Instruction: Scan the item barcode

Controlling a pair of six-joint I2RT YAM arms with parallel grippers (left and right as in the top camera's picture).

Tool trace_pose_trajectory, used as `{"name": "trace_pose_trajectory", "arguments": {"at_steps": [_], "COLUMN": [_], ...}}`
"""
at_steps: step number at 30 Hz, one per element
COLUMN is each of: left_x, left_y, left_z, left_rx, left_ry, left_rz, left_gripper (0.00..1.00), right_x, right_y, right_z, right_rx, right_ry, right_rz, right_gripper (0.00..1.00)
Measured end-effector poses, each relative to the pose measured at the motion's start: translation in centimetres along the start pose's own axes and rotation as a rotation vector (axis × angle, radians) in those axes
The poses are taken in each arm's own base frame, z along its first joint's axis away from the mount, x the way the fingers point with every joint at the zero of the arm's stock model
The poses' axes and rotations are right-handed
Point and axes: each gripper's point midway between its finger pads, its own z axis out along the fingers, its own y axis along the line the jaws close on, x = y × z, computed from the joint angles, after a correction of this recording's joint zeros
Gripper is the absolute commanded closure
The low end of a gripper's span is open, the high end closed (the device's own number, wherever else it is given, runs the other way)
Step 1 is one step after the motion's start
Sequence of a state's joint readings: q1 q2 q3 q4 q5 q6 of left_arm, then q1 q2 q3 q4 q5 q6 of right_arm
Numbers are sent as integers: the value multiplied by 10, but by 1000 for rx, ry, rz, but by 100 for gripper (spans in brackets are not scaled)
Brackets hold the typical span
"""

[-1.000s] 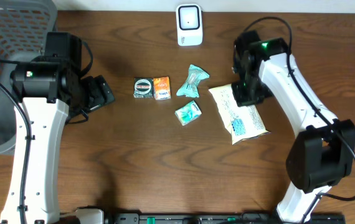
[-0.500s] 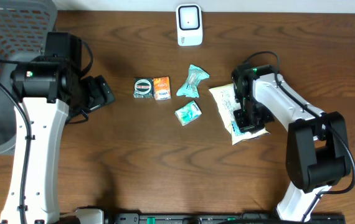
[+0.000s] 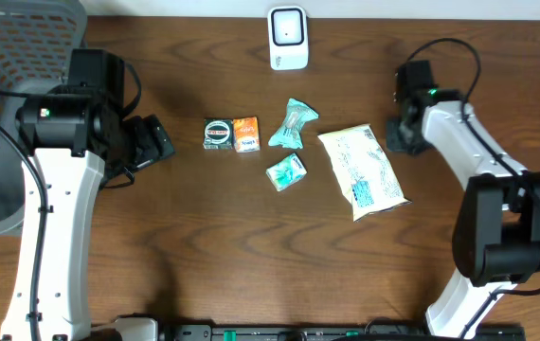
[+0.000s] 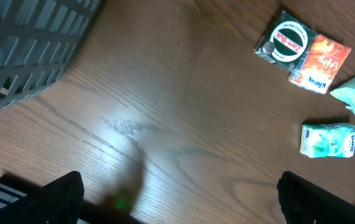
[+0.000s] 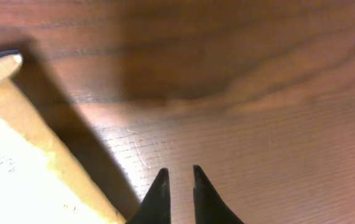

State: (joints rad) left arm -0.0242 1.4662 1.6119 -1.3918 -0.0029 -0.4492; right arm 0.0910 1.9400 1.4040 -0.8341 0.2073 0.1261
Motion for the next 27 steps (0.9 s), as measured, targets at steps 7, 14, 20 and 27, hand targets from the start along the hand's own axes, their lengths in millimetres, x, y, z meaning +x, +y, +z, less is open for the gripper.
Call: {"name": "trace_pose_trajectory", "arguments": {"at_steps": [7, 14, 20, 27], "left_x": [0, 0, 0, 0], "left_y": [0, 0, 0, 0], "left_z": [0, 0, 0, 0], "left_rx": [0, 0, 1, 0], "left_ry": [-1, 0, 0, -1], "left_rz": [0, 0, 0, 0], "left_gripper": [2, 2, 3, 2], "right_x": [8, 61, 118, 147], "right_y": [40, 94, 127, 118], "right_z": [-60, -63, -44, -24], "right_rx": [-304, -438, -435, -345], "right_ry": [137, 303, 412, 473], "right_rz": [3, -88, -202, -198], "right_gripper": [99, 99, 99, 99]}}
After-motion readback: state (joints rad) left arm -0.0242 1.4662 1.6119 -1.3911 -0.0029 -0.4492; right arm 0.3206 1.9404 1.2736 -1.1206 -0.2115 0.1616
